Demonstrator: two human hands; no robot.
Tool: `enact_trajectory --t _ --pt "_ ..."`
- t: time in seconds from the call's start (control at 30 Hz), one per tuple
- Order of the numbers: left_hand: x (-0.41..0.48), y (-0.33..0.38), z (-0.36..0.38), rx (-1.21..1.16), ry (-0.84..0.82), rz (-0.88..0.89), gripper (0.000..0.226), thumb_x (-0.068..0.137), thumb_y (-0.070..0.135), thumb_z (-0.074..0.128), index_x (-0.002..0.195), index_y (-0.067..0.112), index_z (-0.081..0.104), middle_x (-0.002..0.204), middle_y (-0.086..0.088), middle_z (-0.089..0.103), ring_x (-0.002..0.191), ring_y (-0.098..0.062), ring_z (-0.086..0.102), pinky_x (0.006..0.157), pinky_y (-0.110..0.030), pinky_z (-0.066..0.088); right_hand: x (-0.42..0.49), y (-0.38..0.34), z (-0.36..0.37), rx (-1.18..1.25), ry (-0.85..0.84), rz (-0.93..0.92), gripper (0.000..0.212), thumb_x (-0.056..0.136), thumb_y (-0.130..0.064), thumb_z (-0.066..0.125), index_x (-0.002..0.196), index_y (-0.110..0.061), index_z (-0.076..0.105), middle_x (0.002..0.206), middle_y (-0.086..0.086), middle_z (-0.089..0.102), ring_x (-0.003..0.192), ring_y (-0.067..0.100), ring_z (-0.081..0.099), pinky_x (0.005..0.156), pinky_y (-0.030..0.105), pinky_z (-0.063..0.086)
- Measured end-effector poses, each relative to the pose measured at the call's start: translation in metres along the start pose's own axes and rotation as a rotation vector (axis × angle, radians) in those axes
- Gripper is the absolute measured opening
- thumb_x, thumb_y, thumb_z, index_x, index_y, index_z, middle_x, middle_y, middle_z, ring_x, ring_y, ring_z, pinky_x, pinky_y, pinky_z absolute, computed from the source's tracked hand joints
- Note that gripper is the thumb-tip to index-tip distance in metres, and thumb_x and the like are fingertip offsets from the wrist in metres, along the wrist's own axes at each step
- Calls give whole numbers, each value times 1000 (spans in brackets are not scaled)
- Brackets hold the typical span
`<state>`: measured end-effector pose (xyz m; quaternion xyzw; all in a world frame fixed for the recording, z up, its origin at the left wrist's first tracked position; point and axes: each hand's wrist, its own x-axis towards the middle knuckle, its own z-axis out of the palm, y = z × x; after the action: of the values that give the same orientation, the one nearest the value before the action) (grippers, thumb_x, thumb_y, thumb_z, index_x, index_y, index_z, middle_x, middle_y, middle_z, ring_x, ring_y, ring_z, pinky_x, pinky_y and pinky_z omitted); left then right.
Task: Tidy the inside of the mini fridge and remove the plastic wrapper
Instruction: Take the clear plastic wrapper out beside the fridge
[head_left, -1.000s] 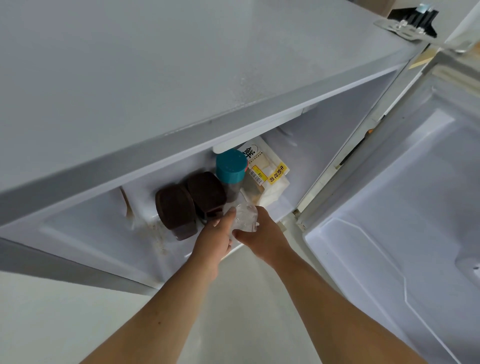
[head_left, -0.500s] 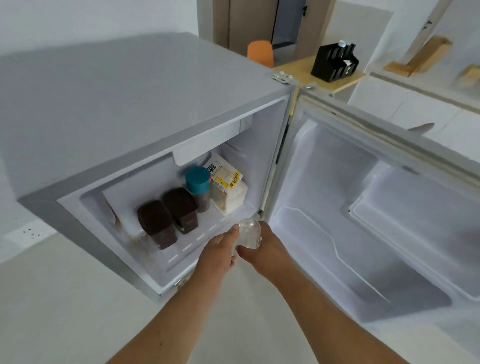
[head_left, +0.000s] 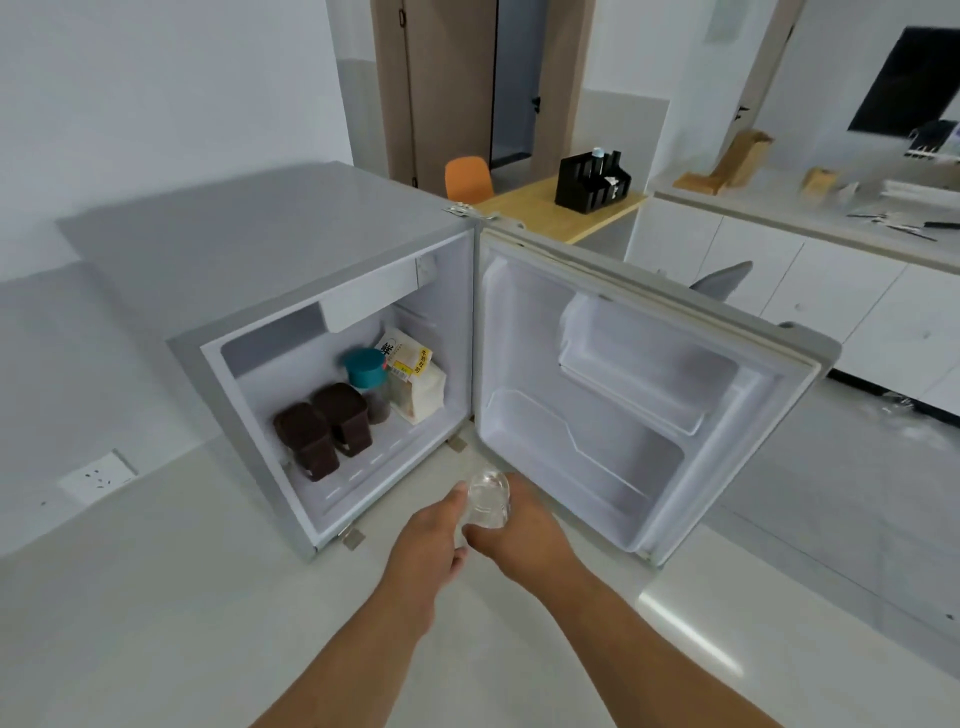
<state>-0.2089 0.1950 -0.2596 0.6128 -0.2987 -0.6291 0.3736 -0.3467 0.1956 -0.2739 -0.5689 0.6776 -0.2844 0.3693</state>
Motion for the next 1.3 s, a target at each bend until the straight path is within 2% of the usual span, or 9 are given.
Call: enact_trajectory --t 0.17,0.33,0.47,0.67,0.87,0.97,1.07,1.2,1.3 --pt "-20 -21 -36 -49 26 -46 34 90 60 67 102 29 75 108 7 72 102 -19 71 74 -27 61 -27 -7 34 -25 -52 14 51 70 -40 72 115 -39 46 96 -14 65 82 4 64 59 19 45" --pt "-12 -34 -86 -106 68 -96 40 93 57 65 116 24 69 113 3 68 105 -24 69 75 -29 60 -26 -21 88 -77 -94 21 45 70 -40 69 112 -31 55 92 -12 66 79 6 66 59 20 50" --pt "4 -39 -145 -140 124 -128 34 94 56 64 108 25 69 107 4 68 101 -23 70 66 -25 59 -18 -41 146 -64 -154 37 54 70 -42 71 121 -35 52 97 -14 64 85 4 63 61 18 47" --pt "33 -39 -244 -172 203 -152 26 96 52 64 95 26 67 99 3 66 99 -25 71 65 -26 56 1 -78 245 -42 -262 22 66 70 -40 72 132 -36 48 106 -17 63 94 3 62 68 16 46" --pt "65 -43 -312 -170 252 -181 38 96 53 63 113 21 67 108 1 66 104 -26 68 75 -30 58 24 -102 317 -52 -287 27 65 70 -43 71 130 -41 48 105 -20 63 87 -1 63 54 13 46" --pt "84 -46 -332 -129 245 -177 37 96 54 61 114 23 68 108 2 67 101 -24 70 85 -35 60 39 -105 339 -54 -286 45 66 71 -41 73 132 -42 47 105 -21 62 85 -2 62 51 11 45" --pt "105 -49 -342 -81 244 -193 30 94 58 61 104 30 68 106 5 68 97 -24 72 79 -31 63 53 -101 355 -65 -270 62 62 73 -39 73 130 -40 48 101 -23 60 83 -3 61 51 9 45" --pt "132 -52 -348 -39 205 -189 27 96 53 61 89 29 72 85 5 69 84 -24 72 68 -26 60 67 -88 370 -75 -250 93 62 72 -37 73 129 -37 49 103 -19 61 87 2 64 61 13 49" --pt "145 -58 -348 4 180 -206 27 96 52 60 93 27 69 84 5 65 82 -26 70 74 -32 57 75 -80 377 -80 -239 108 63 72 -36 74 130 -36 49 107 -16 62 91 4 64 66 17 52"
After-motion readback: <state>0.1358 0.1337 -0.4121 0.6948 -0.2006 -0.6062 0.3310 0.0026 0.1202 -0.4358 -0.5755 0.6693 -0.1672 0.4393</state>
